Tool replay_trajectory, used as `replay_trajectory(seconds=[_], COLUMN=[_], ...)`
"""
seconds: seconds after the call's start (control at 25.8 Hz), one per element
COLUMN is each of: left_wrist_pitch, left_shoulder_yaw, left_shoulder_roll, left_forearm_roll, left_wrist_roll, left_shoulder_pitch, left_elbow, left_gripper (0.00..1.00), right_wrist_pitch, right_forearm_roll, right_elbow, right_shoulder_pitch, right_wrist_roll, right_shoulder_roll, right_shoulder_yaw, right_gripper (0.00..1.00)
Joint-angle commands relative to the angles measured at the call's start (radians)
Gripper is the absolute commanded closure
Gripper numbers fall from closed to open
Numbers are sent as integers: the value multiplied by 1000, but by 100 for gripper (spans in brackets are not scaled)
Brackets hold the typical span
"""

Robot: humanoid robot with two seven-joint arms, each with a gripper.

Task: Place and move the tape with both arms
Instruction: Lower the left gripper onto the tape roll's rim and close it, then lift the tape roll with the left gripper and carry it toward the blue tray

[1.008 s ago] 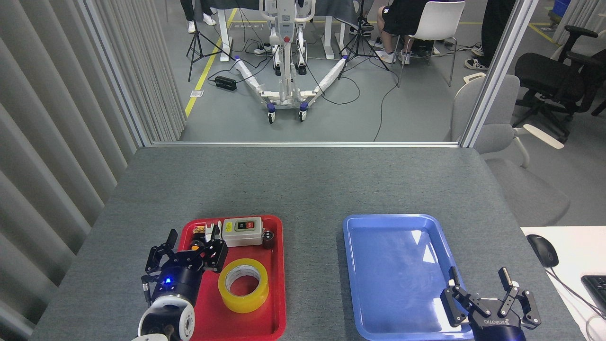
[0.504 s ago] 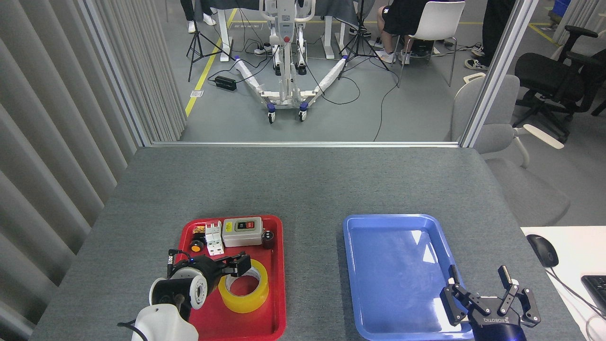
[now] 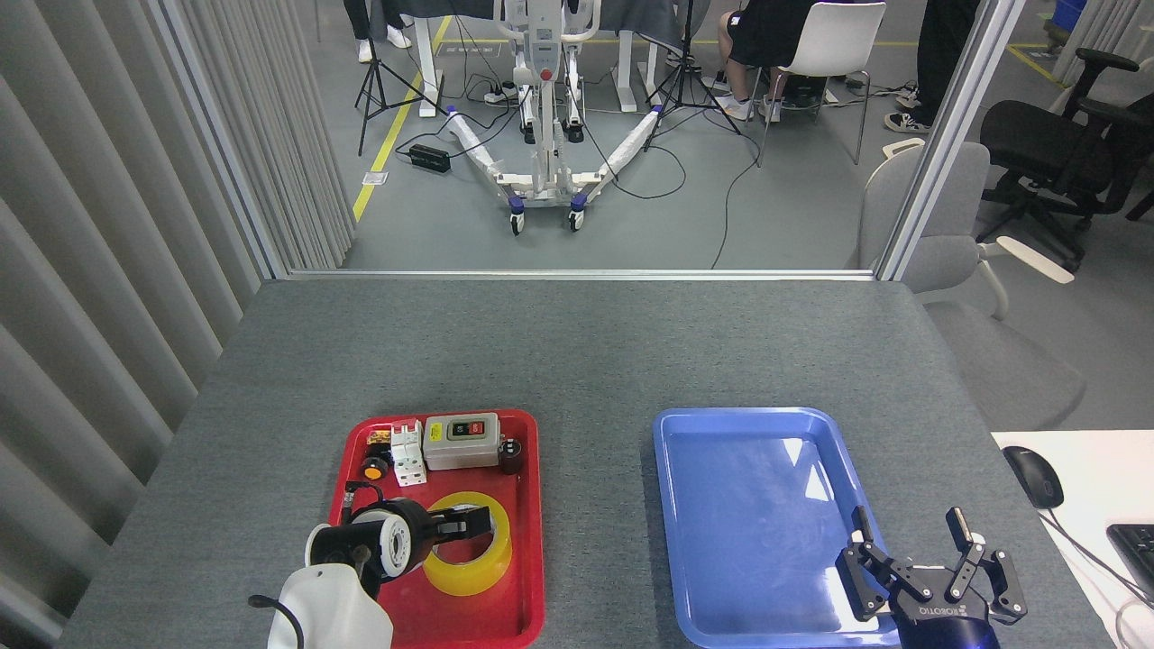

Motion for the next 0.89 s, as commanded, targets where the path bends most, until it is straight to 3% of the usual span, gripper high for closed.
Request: replay_trajectory(seconds=[0.0, 0.43, 0.54, 0.66, 0.85], left_wrist_pitch=[1, -14, -20, -54, -85], left_shoulder_yaw=[-1, -9, -11, -11, -11], left_shoulder_roll=[5, 21, 23, 31, 37], left_forearm_roll=[-1, -8, -15, -15, -16], left_wrist_roll=[1, 84, 107, 109, 109], left_shoulder_pitch=[-1, 7, 8, 11, 14], left_elbow=[24, 74, 74, 74, 77], left_gripper=[0, 1, 22, 25, 46], right_wrist_pitch=[1, 9, 6, 4, 4], right_forearm_roll=[3, 3, 1, 1, 1], right_elbow=[0, 0, 2, 0, 0], right_shoulder_pitch=[0, -4, -4, -6, -6], right_wrist_roll=[3, 3, 2, 2, 2], right_shoulder_roll=[0, 34, 32, 35, 25], right_shoulder_yaw=[2, 1, -1, -1, 1], right_gripper=[0, 0, 0, 0, 0])
